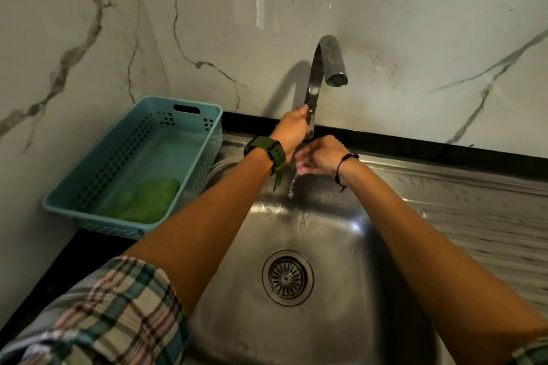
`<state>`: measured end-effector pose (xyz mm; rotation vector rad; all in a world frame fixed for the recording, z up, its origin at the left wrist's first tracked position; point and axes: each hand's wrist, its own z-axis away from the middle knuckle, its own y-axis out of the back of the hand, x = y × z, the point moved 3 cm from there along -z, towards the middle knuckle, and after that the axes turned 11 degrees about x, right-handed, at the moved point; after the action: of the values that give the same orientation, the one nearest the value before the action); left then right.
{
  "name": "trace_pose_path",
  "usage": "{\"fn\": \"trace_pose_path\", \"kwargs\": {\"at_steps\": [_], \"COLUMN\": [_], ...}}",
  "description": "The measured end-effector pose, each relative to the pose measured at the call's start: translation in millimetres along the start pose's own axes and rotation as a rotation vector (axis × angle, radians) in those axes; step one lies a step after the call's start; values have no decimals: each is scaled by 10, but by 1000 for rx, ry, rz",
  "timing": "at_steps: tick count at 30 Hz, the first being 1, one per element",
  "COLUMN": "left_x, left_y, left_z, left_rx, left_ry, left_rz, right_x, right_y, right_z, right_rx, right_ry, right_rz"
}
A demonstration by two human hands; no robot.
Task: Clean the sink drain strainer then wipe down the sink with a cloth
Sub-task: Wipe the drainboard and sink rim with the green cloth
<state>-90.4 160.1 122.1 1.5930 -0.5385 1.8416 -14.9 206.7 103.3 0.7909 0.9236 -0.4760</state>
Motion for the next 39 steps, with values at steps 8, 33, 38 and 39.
{"fn": "trace_pose_path", "kwargs": {"at_steps": [8,33,38,39], "left_x": [175,-278,-386,-406], "left_y": [416,1754,1716,1708], "left_z": [705,2419,2533,2554], "left_rx": [107,633,633,626], "left_ry": [-147,-233,-207,-203], "left_rz": [-159,-554,-549,-543], "right_x": [-420,-960,-814,-831], "right_y": [387,-2282,-2360,-2350], "right_z": [568,1191,1070,1075], "right_rx": [22,-299,-387,-383], "right_ry": [445,863,776,775], "right_rz": [262,1165,1163,1106]}}
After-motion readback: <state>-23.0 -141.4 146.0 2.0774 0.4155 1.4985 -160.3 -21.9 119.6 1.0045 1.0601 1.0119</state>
